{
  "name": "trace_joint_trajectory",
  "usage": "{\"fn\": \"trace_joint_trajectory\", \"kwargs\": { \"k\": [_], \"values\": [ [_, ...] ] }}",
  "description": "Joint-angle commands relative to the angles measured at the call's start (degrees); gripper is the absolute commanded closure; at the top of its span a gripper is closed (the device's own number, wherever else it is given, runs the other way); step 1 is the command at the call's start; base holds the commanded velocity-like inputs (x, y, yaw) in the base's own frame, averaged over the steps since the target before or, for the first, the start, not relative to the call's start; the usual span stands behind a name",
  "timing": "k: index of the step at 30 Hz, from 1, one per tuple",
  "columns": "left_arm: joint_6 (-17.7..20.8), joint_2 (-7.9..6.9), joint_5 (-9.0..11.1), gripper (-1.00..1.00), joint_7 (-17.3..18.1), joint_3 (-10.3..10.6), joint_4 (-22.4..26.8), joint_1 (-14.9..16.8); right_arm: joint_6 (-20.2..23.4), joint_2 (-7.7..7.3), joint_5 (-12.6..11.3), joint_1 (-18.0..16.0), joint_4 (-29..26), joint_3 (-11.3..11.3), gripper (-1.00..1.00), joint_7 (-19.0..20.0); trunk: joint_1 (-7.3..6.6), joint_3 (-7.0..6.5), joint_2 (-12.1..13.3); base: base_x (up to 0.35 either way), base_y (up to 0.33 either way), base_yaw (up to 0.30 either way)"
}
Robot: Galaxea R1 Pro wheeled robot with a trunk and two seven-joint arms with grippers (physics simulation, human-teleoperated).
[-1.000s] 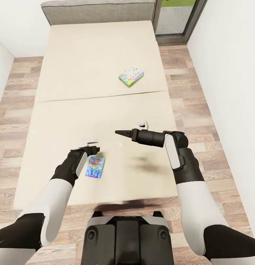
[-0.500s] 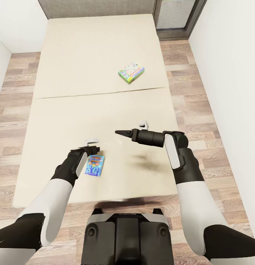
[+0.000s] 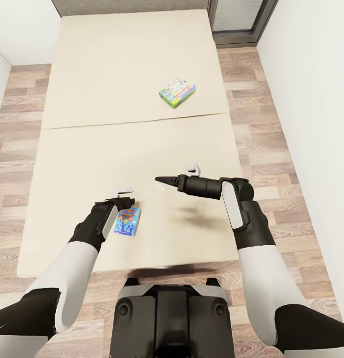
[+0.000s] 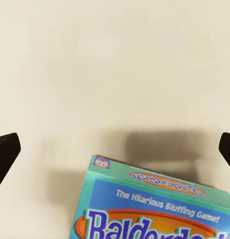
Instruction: Put all the toys in the child's room - the three board games (two on the bed and one on the table), the two jigsaw puzzles on the table, and the tennis ball on the table - inside the toy box on the table in the child's room.
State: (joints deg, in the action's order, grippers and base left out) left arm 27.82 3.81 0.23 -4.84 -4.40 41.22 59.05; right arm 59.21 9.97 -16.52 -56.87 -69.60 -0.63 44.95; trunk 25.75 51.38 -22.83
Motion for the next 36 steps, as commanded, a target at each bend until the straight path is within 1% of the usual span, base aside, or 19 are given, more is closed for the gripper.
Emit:
{"fn": "trace_joint_trajectory", "kwargs": {
  "k": [1,29,36],
  "values": [
    [0.30,0.03,0.04,-1.00,-0.09,-0.17,0.08,0.01,0.20,0.02,0.19,-0.02,-0.01,-0.07,-1.00,0.28,0.03,0.12,-0.09,0.000,0.000,0.000],
    [0.30,-0.20,0.04,-1.00,-0.08,-0.13,0.08,0.01,0.12,0.02,0.34,0.13,-0.01,-0.11,-1.00,0.22,0.03,0.32,-0.09,0.000,0.000,0.000],
    [0.30,-0.08,0.04,-1.00,-0.08,0.02,0.08,0.01,0.01,0.02,0.32,0.17,-0.01,-0.06,-1.00,-1.28,0.03,0.32,-0.09,0.000,0.000,0.000]
  ]
}}
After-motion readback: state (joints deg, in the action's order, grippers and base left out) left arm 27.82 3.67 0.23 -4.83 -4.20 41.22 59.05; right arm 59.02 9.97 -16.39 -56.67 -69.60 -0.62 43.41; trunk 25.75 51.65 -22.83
